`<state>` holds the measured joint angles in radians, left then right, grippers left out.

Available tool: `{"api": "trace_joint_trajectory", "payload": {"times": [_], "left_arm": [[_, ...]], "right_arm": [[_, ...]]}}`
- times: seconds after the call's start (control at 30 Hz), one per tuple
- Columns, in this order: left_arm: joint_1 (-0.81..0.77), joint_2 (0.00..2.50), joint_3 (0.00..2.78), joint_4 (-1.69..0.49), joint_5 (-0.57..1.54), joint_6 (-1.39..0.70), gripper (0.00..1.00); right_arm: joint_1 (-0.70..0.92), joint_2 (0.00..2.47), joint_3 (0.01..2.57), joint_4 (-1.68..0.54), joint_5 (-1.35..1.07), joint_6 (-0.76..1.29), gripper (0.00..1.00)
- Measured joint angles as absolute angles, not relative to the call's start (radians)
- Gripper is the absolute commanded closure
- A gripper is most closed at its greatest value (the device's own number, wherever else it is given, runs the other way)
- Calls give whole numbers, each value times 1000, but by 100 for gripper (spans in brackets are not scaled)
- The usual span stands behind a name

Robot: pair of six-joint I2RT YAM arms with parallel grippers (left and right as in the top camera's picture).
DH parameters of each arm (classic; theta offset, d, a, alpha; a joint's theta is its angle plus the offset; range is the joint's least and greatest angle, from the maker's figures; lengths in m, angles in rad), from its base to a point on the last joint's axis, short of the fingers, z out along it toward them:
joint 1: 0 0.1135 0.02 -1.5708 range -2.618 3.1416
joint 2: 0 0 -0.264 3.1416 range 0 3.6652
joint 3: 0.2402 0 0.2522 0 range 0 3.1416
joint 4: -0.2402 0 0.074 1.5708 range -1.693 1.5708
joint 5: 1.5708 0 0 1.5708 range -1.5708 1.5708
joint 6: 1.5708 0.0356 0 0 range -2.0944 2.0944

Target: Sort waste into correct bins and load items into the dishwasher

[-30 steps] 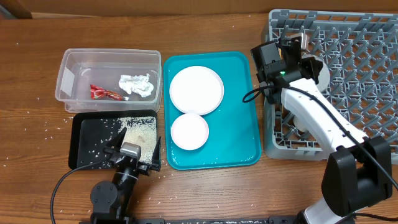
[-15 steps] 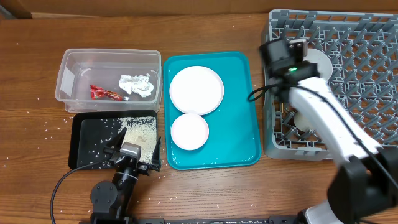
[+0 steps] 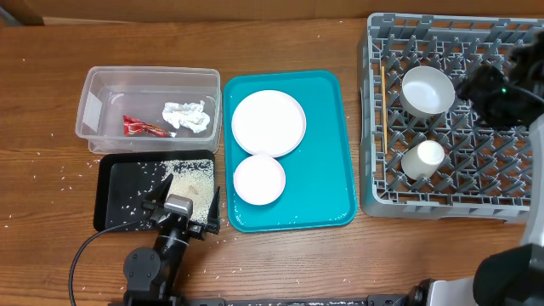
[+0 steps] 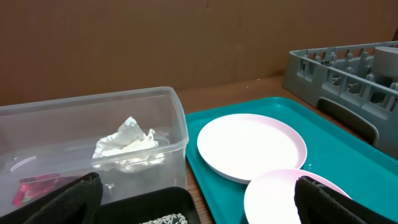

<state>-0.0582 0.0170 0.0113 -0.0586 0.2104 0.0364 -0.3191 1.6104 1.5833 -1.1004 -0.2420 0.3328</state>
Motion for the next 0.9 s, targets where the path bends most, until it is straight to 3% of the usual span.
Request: {"api": "trace_joint_trajectory", "payload": {"times": [0.37,0.47,0.53,0.6,0.9], "left_arm": [[-58,17,11,-59,210,36,0],[-58,17,11,-59,210,36,0],[-58,17,11,-59,210,36,0],[-58,17,11,-59,210,36,0],[-58,17,11,-59,210,36,0]], "right_arm": [[-318,1816,1555,-1032,-268,440,56],[-316,1864,1548,-1032,-274,459,68],[-314,1885,1547,-1032,-274,474,86],[-313,1890,1547,-1039,-275,480,94],[-302,1835,1548,-1063,-223,435,96]]}}
